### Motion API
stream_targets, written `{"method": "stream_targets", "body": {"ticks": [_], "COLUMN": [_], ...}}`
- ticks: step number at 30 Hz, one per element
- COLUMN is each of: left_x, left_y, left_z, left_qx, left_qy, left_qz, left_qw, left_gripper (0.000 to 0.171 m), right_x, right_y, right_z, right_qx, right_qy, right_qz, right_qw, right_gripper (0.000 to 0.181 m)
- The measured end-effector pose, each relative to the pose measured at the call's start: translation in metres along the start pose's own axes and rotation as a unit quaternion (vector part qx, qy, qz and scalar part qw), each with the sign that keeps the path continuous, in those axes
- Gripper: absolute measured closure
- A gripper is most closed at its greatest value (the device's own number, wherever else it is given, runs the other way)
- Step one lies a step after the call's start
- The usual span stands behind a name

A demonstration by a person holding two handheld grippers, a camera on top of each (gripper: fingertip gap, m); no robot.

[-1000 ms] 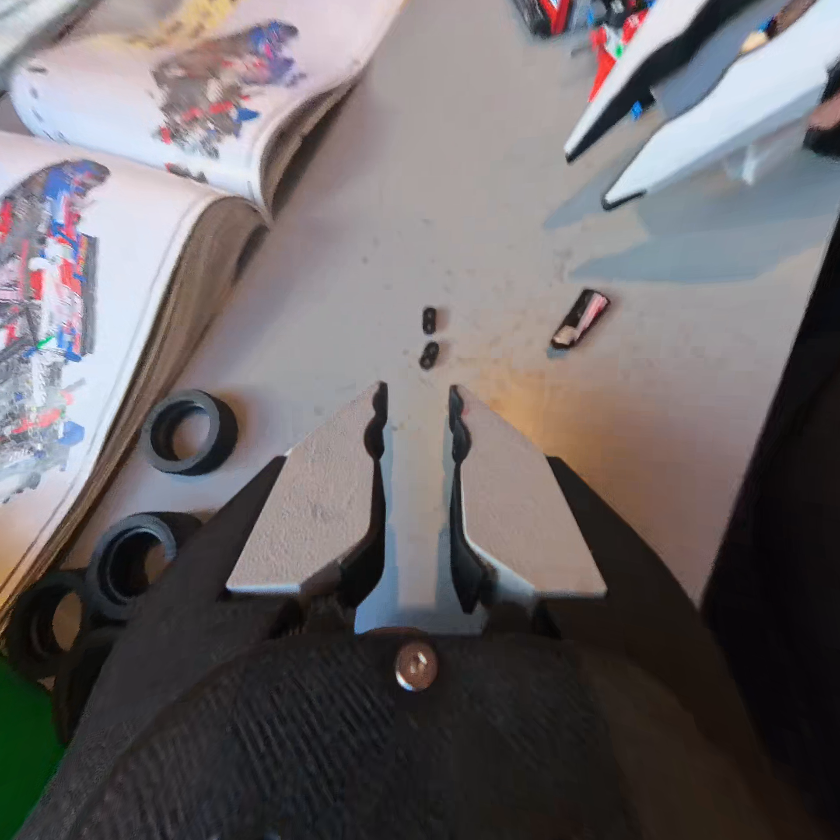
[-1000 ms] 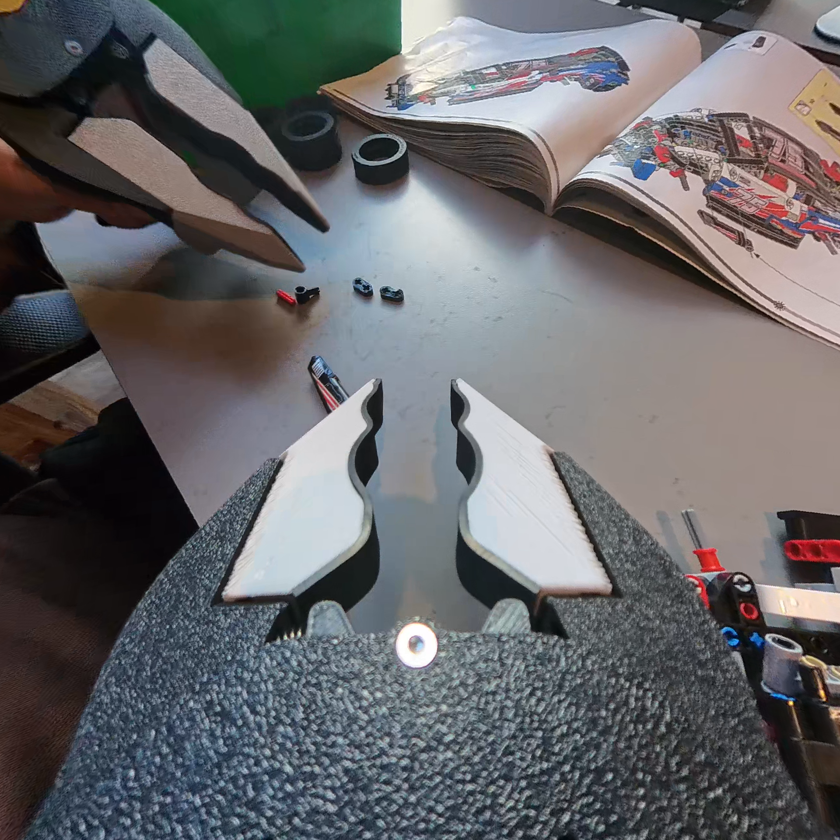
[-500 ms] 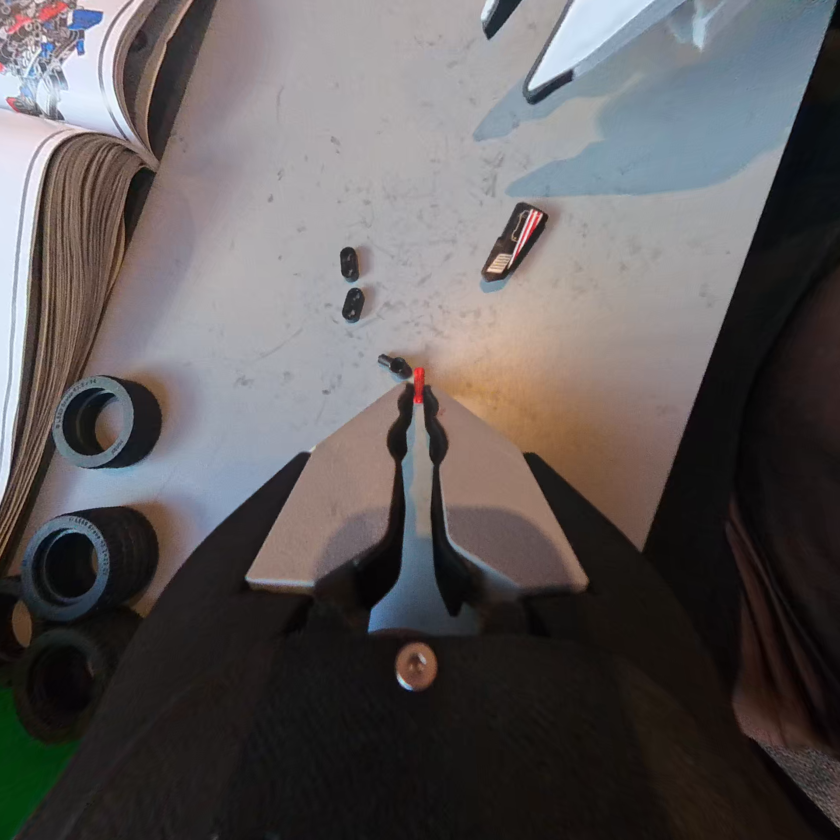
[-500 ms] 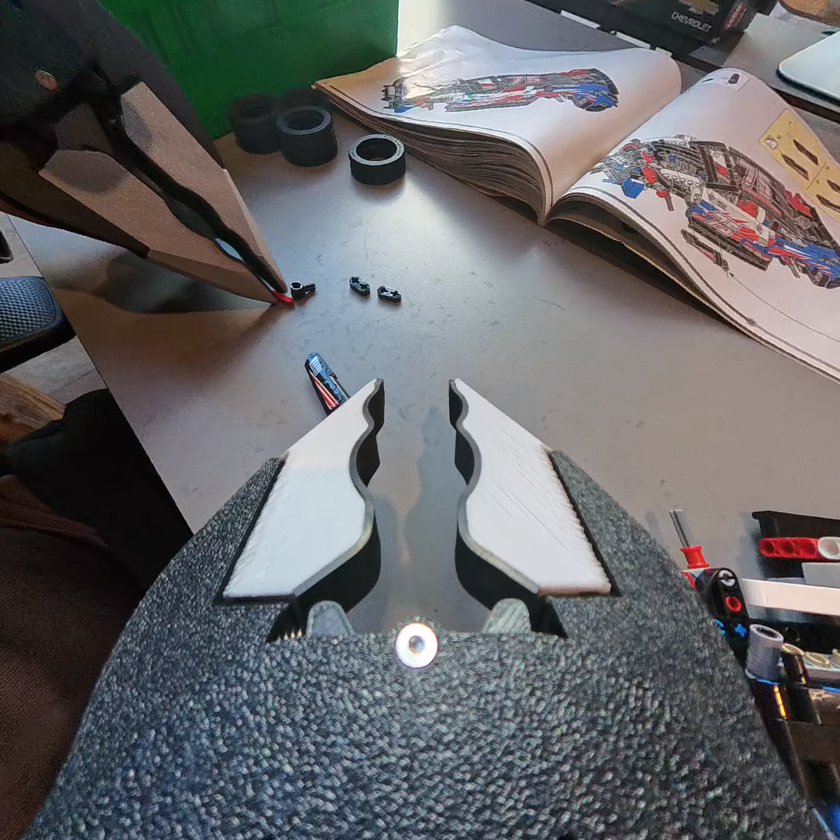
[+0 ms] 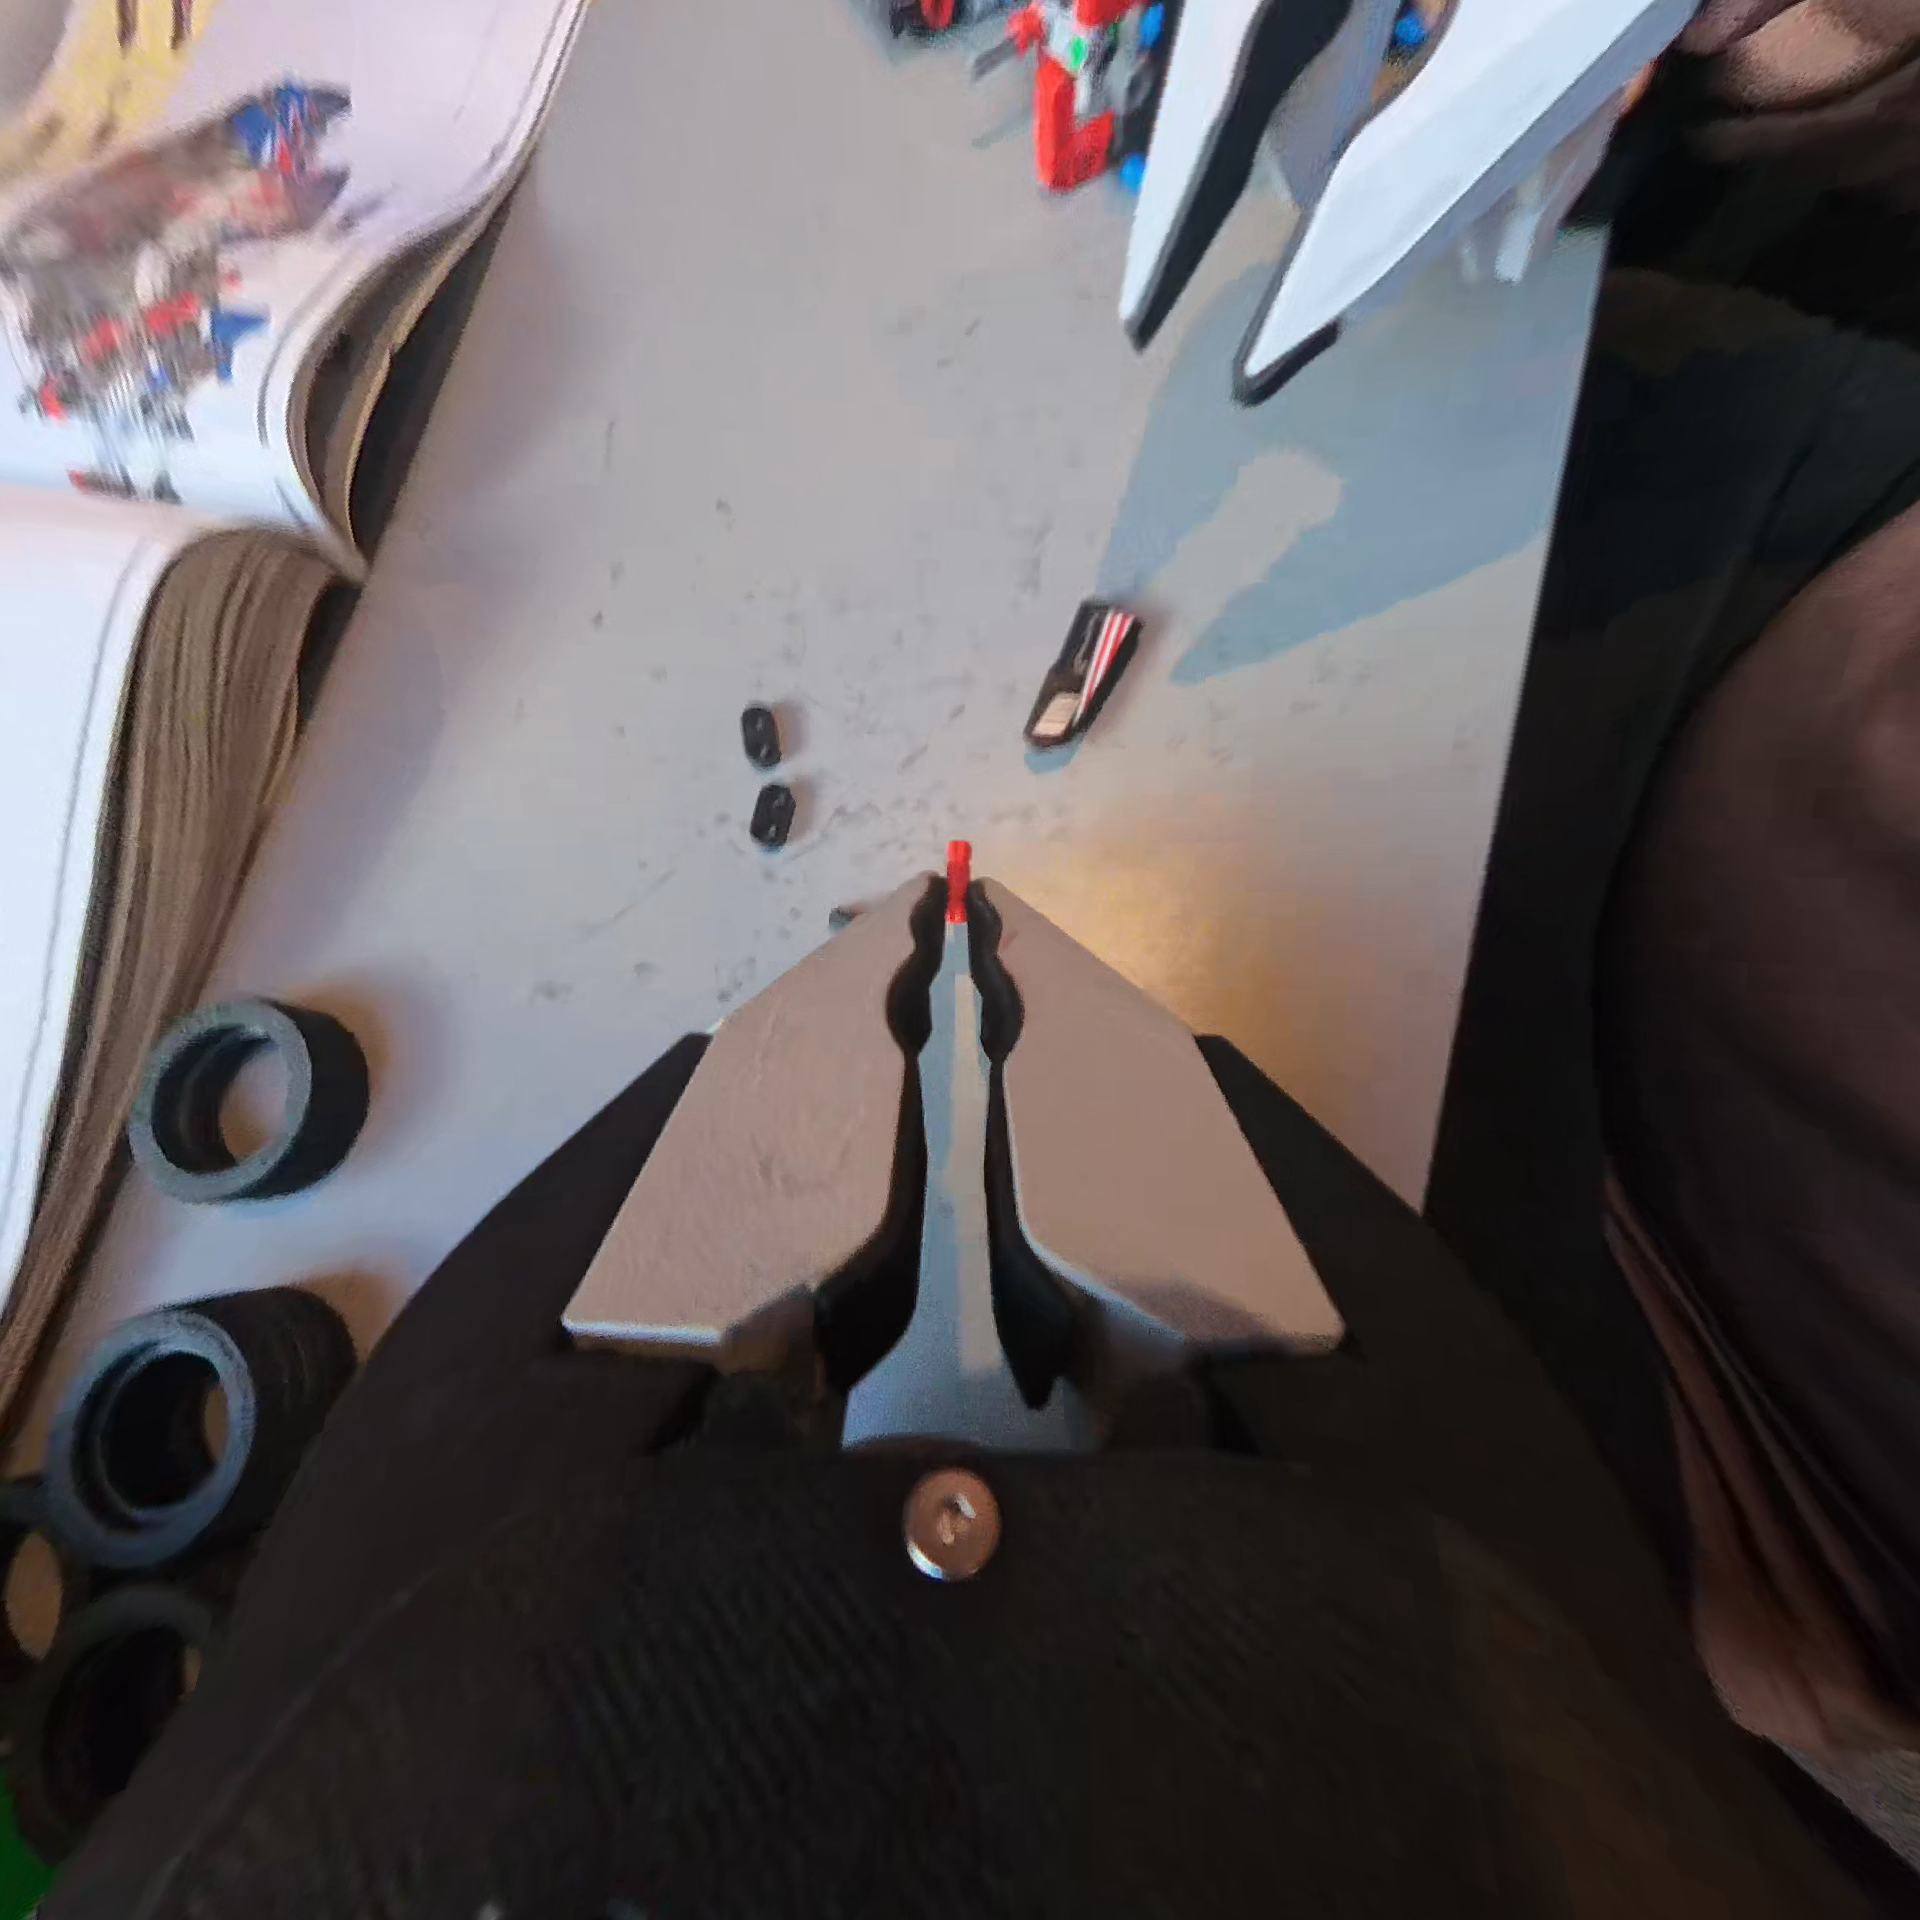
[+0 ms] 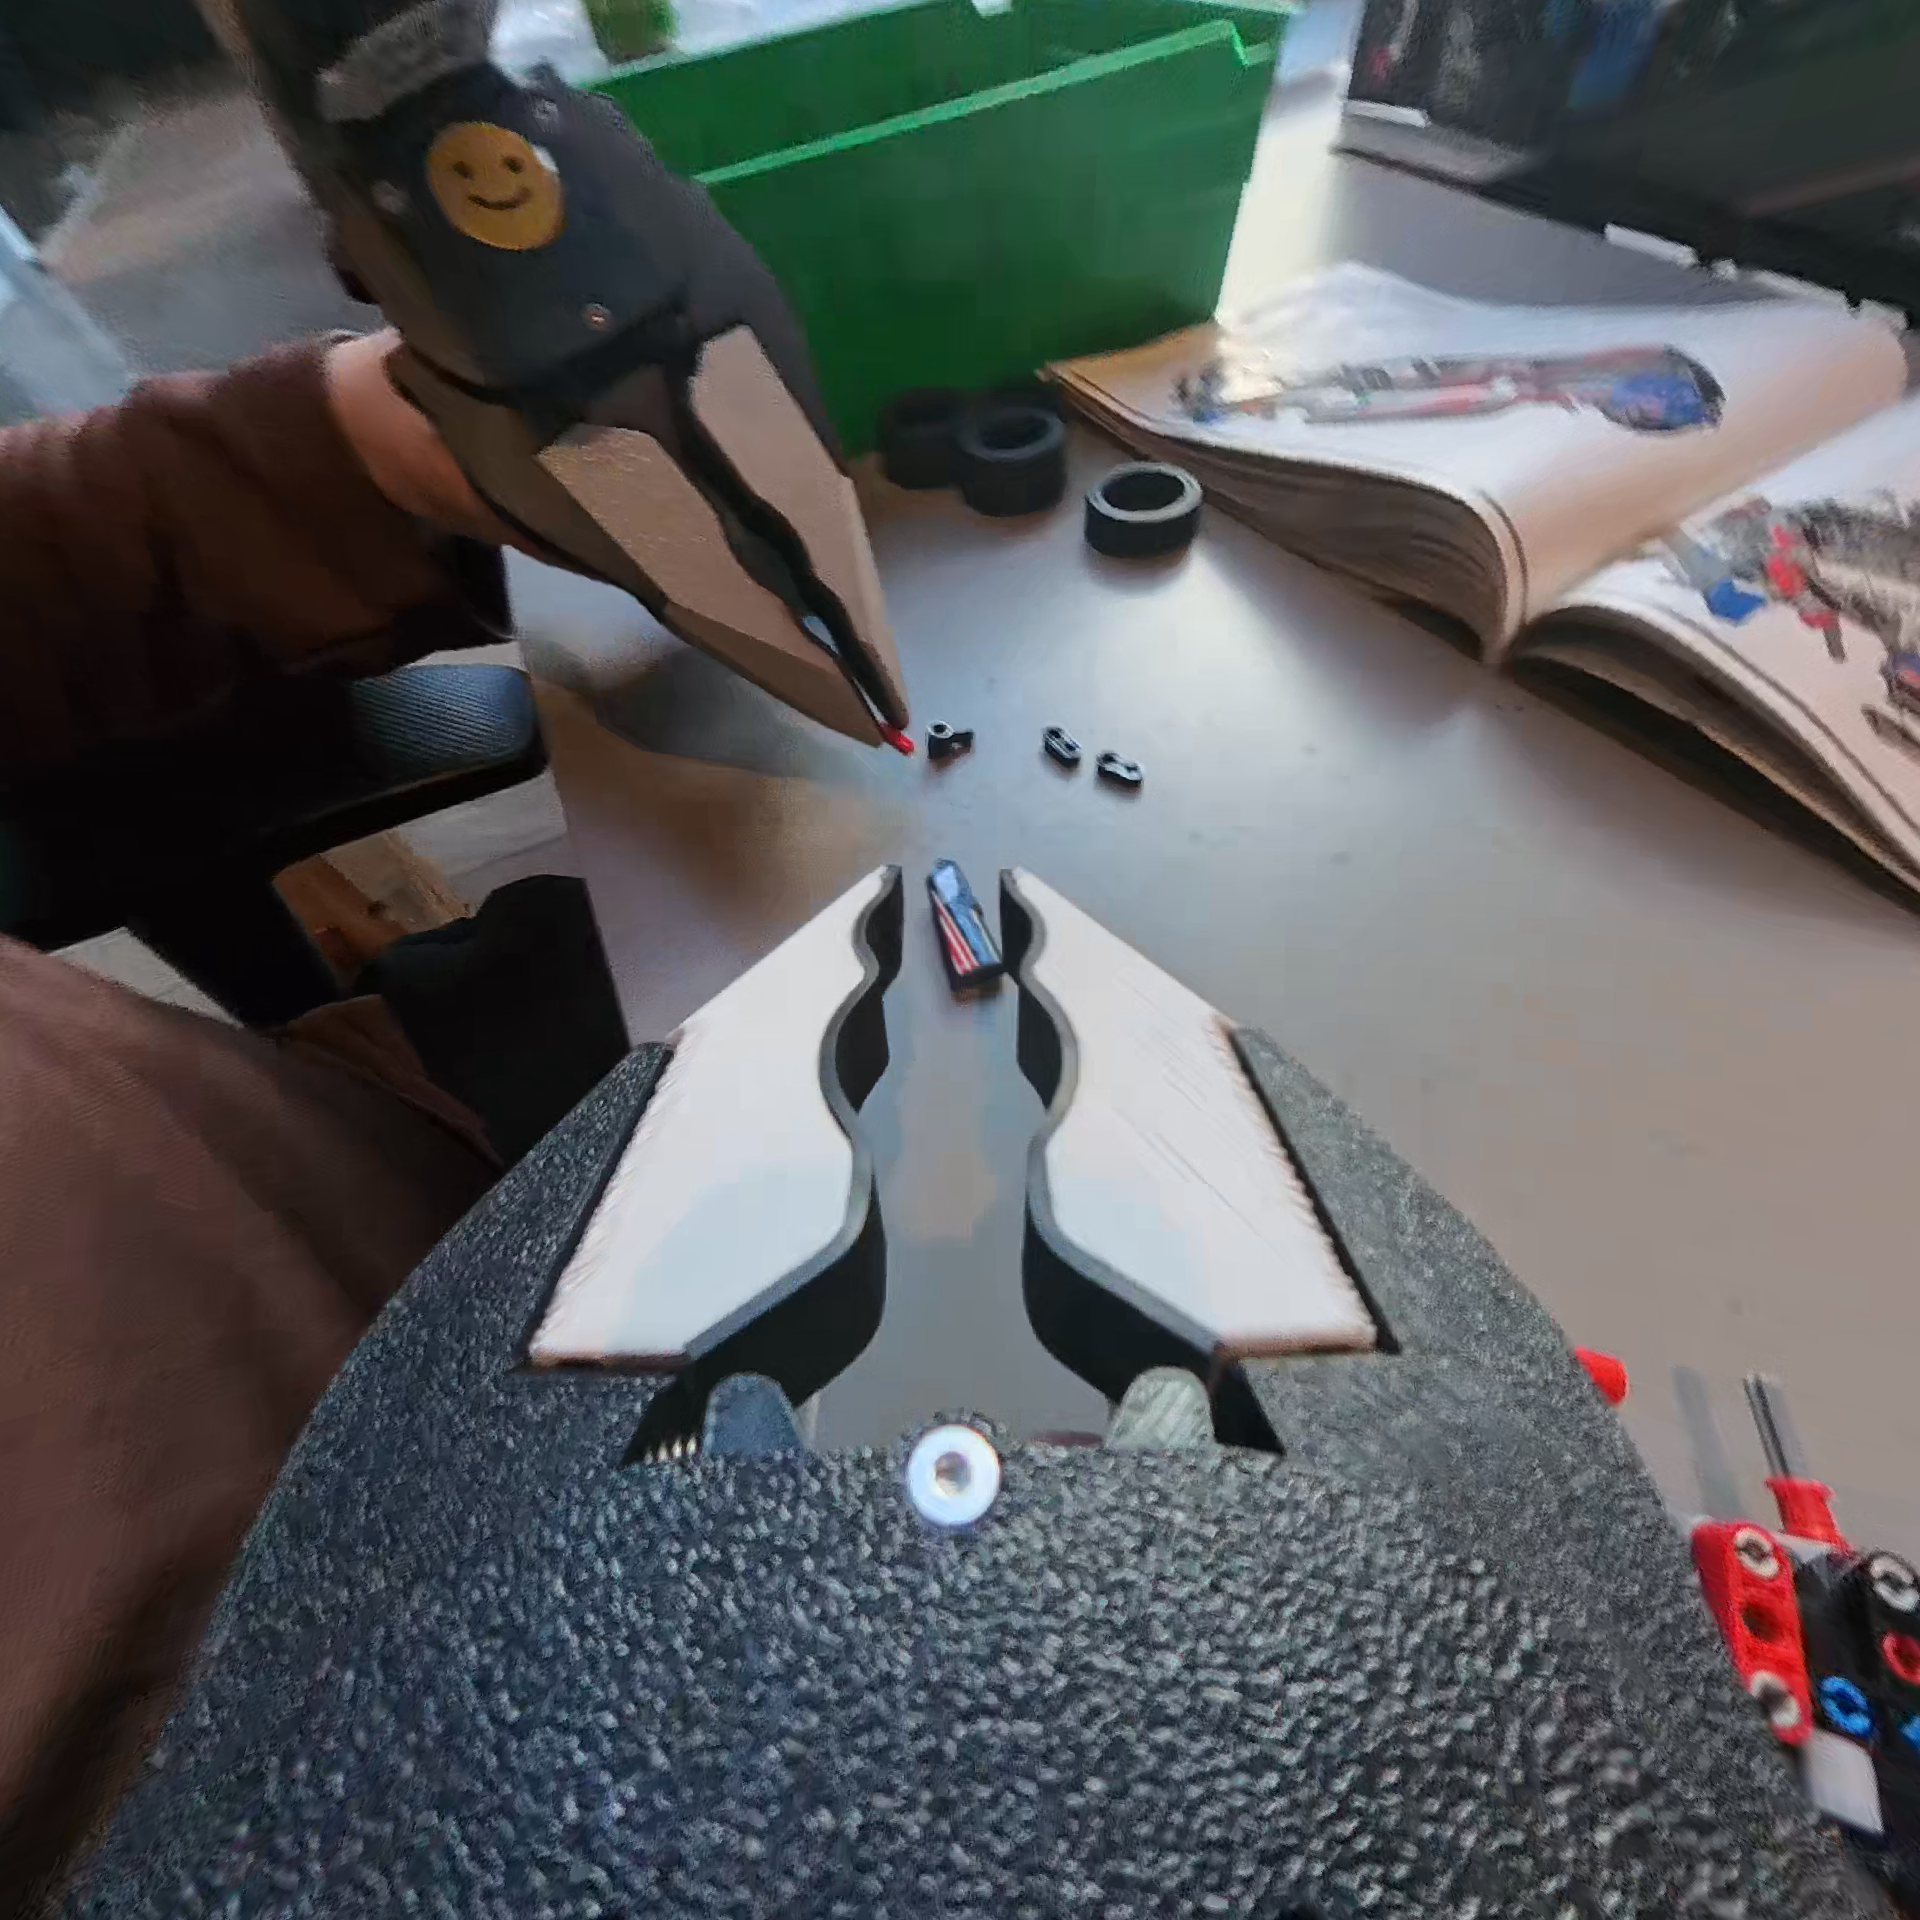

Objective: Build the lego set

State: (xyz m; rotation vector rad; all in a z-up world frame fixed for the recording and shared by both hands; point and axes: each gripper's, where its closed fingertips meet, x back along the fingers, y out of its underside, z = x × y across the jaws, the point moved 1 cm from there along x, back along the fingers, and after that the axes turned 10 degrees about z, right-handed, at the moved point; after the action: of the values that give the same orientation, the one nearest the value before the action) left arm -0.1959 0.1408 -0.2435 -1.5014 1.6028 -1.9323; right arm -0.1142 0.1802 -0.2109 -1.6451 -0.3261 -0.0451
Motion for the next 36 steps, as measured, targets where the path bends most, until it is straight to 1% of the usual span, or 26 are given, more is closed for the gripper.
{"method": "stream_targets", "body": {"ticks": [3,4,6,9,11,16,19,23,26,30,33,36], "left_x": [-0.004,-0.007,-0.013,-0.022,-0.026,-0.032,-0.034,-0.036,-0.038,-0.037,-0.036,-0.034], "left_y": [-0.024,-0.030,-0.037,-0.039,-0.041,-0.045,-0.045,-0.042,-0.040,-0.038,-0.037,-0.043], "left_z": [0.019,0.026,0.034,0.045,0.050,0.061,0.061,0.064,0.064,0.065,0.066,0.070], "left_qx": [-0.046,-0.066,-0.098,-0.138,-0.155,-0.167,-0.168,-0.146,-0.084,-0.018,0.001,0.016], "left_qy": [0.036,0.044,0.050,0.061,0.064,0.085,0.088,0.109,0.133,0.167,0.180,0.197], "left_qz": [0.030,0.037,0.032,0.019,0.020,0.028,0.029,0.025,0.021,0.015,0.014,0.034], "left_qw": [0.998,0.996,0.993,0.988,0.986,0.982,0.981,0.983,0.987,0.986,0.984,0.980], "left_gripper": [0.171,0.171,0.171,0.171,0.171,0.171,0.171,0.171,0.171,0.171,0.171,0.171], "right_x": [0.003,0.003,0.003,0.002,0.002,-0.001,-0.002,-0.002,-0.002,-0.003,-0.004,-0.004], "right_y": [-0.004,-0.002,0.001,0.000,0.003,0.014,0.020,0.026,0.030,0.034,0.036,0.037], "right_z": [-0.018,-0.020,-0.025,-0.029,-0.031,-0.032,-0.031,-0.031,-0.031,-0.032,-0.033,-0.035], "right_qx": [0.051,0.066,0.089,0.123,0.137,0.157,0.181,0.210,0.238,0.270,0.286,0.293], "right_qy": [-0.052,-0.057,-0.066,-0.064,-0.068,-0.069,-0.066,-0.061,-0.054,-0.052,-0.050,-0.051], "right_qz": [0.010,0.006,-0.001,0.006,-0.002,-0.037,-0.055,-0.069,-0.081,-0.088,-0.091,-0.092], "right_qw": [0.997,0.996,0.994,0.990,0.988,0.985,0.980,0.973,0.966,0.957,0.953,0.950], "right_gripper": [0.172,0.171,0.170,0.172,0.175,0.175,0.175,0.178,0.177,0.177,0.177,0.178]}}
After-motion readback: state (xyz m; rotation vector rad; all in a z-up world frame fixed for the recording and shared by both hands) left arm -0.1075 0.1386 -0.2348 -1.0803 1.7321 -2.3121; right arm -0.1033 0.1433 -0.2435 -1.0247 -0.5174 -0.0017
